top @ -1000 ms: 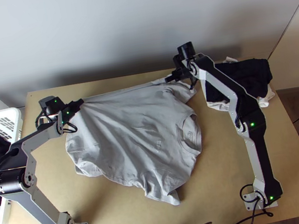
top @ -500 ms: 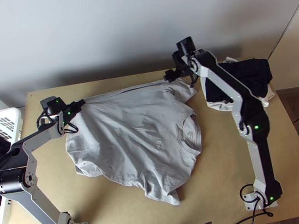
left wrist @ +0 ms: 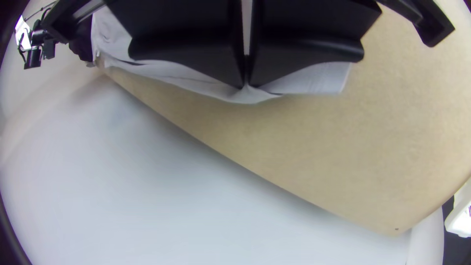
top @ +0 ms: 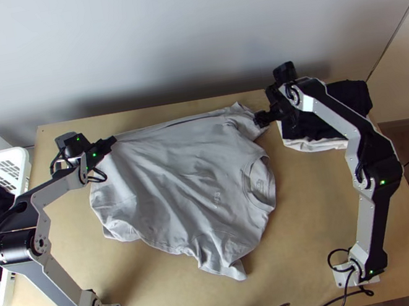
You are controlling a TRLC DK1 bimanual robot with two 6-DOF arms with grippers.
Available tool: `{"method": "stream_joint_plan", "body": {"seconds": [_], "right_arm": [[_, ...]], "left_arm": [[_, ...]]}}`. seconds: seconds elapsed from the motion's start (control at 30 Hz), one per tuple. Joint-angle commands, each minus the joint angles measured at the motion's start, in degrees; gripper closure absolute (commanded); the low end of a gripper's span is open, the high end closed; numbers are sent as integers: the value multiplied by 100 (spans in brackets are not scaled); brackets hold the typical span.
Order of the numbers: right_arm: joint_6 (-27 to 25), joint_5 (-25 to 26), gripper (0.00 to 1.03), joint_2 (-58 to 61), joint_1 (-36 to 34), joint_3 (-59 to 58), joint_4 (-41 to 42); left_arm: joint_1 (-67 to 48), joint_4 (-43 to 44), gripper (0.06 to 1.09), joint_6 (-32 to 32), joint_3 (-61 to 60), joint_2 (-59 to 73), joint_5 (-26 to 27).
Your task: Fold the t-shirt
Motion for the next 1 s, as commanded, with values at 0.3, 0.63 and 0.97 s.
{"method": "stream_joint_plan", "body": {"seconds": [0.3,0.63,0.97], "right_arm": [[-130,-416,25,783,-113,490,280],[-86,-477,97,1249,-148,1043,271],[-209,-468,100,669,142,973,253]], "left_arm": [[11,-4,105,-18,-15,5,14],[20,5,105,-45,-15,5,14],[29,-4,105,-53,-33,5,14]]}}
